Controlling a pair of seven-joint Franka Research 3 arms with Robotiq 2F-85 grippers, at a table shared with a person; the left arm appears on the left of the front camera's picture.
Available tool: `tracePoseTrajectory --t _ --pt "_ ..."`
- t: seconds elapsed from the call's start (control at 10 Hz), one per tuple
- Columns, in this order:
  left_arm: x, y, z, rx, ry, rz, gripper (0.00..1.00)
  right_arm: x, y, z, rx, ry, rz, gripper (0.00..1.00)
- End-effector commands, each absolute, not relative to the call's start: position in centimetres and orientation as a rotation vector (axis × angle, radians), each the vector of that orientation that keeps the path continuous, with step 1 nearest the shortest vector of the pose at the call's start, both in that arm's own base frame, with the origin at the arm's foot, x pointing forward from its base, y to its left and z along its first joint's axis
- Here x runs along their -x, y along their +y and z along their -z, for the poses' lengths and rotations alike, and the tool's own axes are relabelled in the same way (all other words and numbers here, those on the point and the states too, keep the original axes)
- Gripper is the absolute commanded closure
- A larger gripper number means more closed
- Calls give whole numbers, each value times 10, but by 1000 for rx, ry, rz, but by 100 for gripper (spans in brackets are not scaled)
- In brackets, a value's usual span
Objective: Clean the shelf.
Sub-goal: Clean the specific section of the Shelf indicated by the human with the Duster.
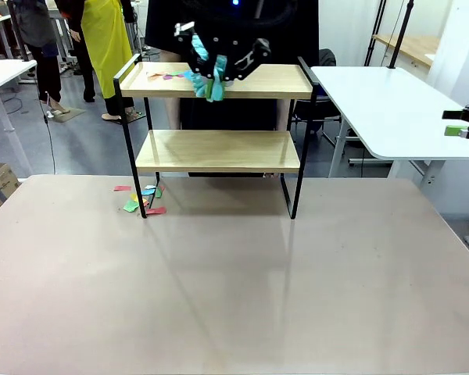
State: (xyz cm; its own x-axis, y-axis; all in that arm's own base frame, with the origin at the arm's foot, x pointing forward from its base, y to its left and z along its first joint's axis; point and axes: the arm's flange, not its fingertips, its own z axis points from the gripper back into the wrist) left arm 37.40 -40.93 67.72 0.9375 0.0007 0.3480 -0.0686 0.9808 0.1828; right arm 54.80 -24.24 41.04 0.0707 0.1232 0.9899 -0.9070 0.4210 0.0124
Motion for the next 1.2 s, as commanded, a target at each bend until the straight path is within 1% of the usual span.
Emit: tracePoseTrajectory --t 0.0,0.3,0.5,0.7,0.8,0.9,1.0,1.1 --pt "-365 -373 -665 -262 -316 -39 87 -548 -240 -414 -812 -1258 -926 0" --pt "-358 -332 -669 -399 -341 -92 87 -548 -240 -414 -812 -1258 -926 0" --pt "-349 -320 -680 -545 -412 -127 87 -548 -240 -414 -812 -1258 -926 0" --pt "-328 -316 -693 -641 -496 -120 87 -548 -240 -414 -812 -1258 -926 0" --pt "-314 -315 -703 -598 -547 -104 87 -548 -240 -414 -812 -1258 -926 0" --pt "-303 -315 -709 -506 -560 -58 87 -548 -240 -414 -812 -1258 -926 0" --pt "-326 -323 -699 -591 -484 -120 87 -548 -240 -414 -812 -1258 -926 0" --pt "-326 -323 -699 -591 -484 -120 87 -548 -240 -414 -812 -1258 -926 0"
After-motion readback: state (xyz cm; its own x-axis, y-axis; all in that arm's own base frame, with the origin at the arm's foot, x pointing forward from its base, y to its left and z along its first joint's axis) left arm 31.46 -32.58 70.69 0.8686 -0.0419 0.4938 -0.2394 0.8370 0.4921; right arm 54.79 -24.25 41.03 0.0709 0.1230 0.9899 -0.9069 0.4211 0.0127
